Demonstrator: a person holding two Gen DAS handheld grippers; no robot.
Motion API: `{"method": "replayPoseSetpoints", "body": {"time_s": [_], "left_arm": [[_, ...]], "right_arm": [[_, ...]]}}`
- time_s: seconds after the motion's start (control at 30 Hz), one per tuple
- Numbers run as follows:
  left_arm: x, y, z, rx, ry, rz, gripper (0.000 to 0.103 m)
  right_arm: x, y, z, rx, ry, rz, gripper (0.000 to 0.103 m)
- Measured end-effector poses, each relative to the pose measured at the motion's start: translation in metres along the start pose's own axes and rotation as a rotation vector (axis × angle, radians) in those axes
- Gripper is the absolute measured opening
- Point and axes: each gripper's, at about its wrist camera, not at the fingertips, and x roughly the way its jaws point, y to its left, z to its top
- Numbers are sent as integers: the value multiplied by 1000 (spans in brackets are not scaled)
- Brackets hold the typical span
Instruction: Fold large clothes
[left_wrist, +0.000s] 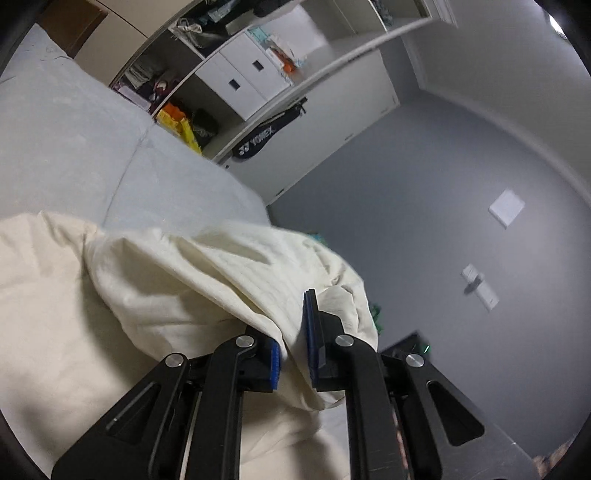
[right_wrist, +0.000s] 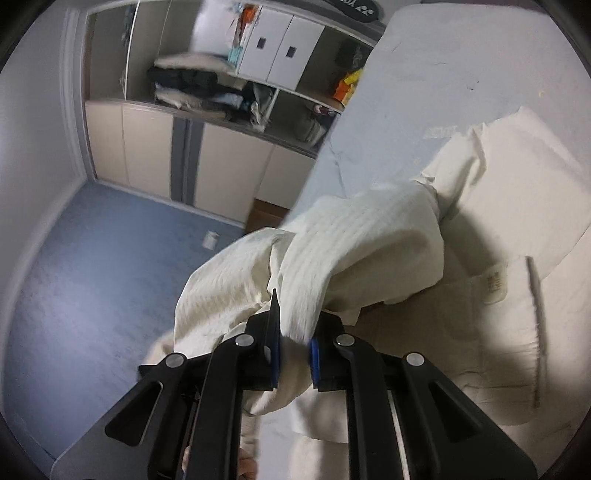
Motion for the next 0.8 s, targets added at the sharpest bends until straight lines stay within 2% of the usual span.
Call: {"method": "replayPoseSetpoints", "body": {"time_s": [0.13, 0.2, 0.3, 0.5, 0.7, 0.8], "left_arm": [[-1, 37, -48, -37, 85, 93, 11], [-5, 57, -77, -84, 107, 143, 11], [-12, 75, -98, -139, 110, 180, 12], [-3, 82, -94, -166, 123, 270, 17], [-11, 96, -90, -188, 147, 287, 20], [-30, 101, -97, -237, 136, 255, 34]], "right_arm": [[5, -29, -28, -47, 75, -127, 10], [3, -47, -42, -48, 95, -162, 10], [-2, -64, -58, -52, 109, -188, 10], [0, -68, -62, -80, 125, -215, 10], [0, -69, -65, -60, 124, -201, 10], [-4, -66, -69, -61, 130, -196, 11]]}}
